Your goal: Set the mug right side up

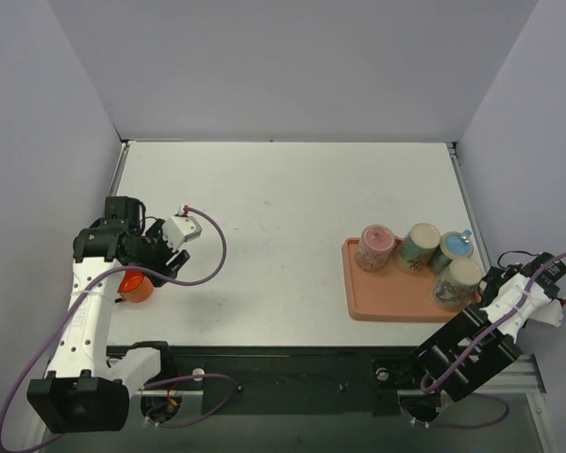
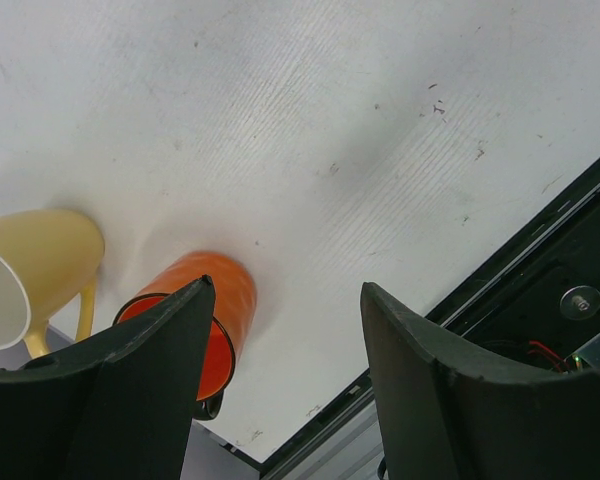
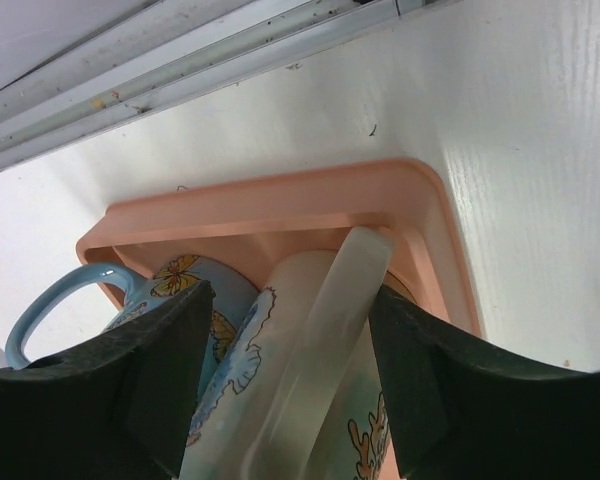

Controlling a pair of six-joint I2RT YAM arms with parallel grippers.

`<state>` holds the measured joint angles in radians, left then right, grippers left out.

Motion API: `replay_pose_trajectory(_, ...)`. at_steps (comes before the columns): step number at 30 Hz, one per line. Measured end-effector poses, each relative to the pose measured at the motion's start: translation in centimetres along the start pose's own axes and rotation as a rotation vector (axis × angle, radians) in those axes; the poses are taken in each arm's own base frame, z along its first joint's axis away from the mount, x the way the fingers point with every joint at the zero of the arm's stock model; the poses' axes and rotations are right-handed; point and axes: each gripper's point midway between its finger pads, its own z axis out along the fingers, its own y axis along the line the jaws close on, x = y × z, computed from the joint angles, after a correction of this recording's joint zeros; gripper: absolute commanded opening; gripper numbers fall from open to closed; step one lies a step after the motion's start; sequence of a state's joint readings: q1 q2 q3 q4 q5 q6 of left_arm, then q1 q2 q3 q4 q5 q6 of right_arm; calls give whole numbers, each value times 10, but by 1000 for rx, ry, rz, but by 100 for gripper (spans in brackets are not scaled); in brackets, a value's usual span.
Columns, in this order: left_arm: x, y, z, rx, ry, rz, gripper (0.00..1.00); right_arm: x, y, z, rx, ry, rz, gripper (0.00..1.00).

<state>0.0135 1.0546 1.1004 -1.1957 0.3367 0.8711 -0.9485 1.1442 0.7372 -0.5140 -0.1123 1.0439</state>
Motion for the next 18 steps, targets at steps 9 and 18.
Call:
replay_pose_trajectory(9, -7, -3, 2, 6, -9, 36, 70, 13, -8, 17, 11, 52, -3, 30)
replay_pose_trajectory(18, -10, -4, 3, 6, -13, 55, 70, 22, 3, 16, -45, 116, -27, 0)
